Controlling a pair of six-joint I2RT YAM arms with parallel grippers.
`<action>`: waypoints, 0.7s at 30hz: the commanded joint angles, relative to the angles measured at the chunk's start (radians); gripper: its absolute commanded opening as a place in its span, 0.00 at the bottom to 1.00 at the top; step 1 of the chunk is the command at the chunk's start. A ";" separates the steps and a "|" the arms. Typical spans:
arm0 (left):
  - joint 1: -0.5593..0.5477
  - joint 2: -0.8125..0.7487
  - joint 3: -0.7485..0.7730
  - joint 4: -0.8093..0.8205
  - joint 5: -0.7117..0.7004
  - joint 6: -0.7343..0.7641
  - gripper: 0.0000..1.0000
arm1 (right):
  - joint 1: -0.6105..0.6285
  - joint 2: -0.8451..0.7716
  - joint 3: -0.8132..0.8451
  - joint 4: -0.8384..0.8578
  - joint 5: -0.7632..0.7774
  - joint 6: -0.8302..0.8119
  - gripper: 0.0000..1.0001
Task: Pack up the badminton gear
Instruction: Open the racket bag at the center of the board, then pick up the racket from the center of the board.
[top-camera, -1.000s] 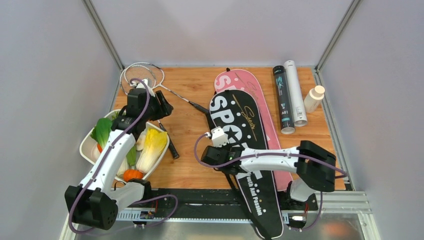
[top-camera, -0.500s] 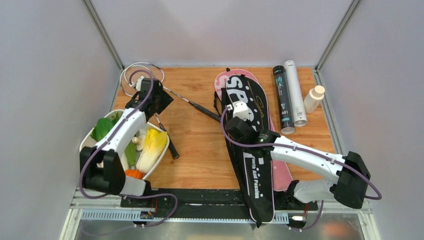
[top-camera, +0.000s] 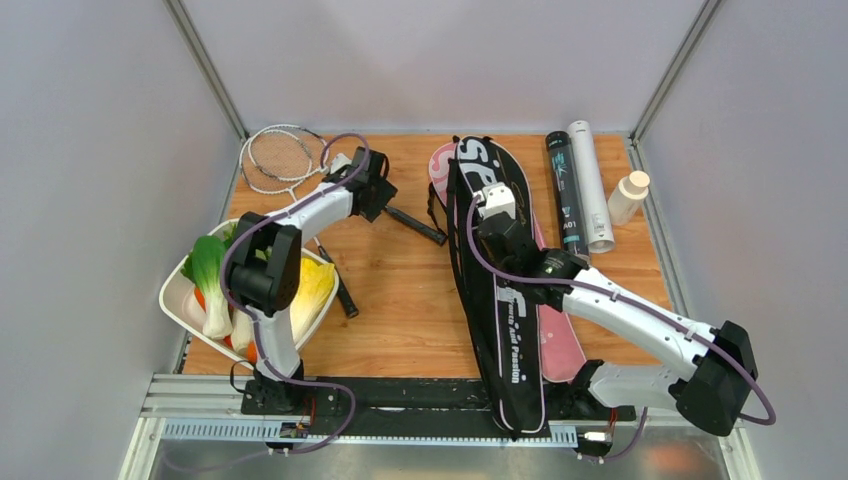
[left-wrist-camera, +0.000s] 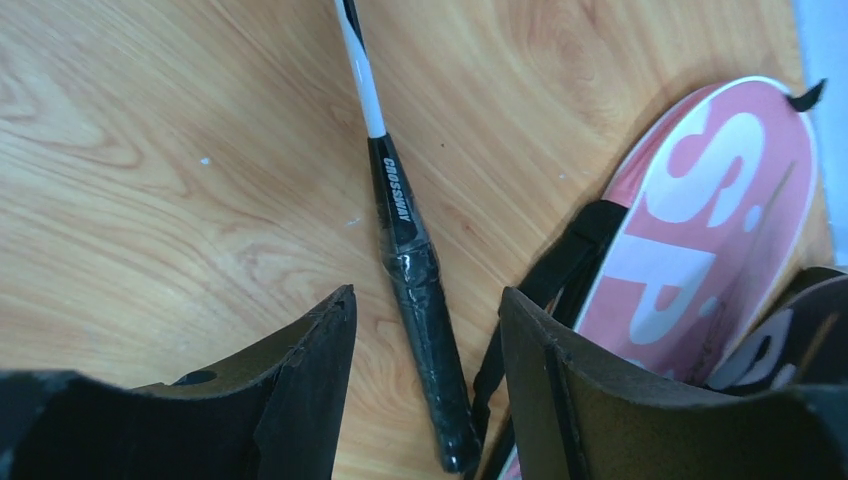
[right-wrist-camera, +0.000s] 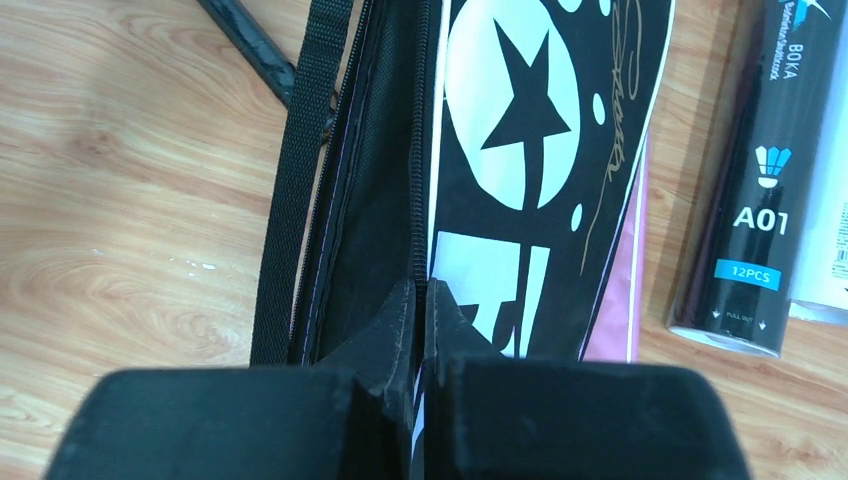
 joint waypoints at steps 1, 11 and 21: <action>-0.020 0.066 0.057 -0.026 -0.046 -0.069 0.63 | -0.001 -0.057 0.016 0.090 -0.042 -0.021 0.00; -0.029 0.253 0.149 -0.069 0.013 -0.127 0.58 | -0.004 -0.077 0.020 0.095 -0.014 -0.033 0.00; -0.033 0.116 0.056 -0.140 -0.034 -0.011 0.05 | -0.015 -0.051 0.040 0.102 -0.012 -0.033 0.00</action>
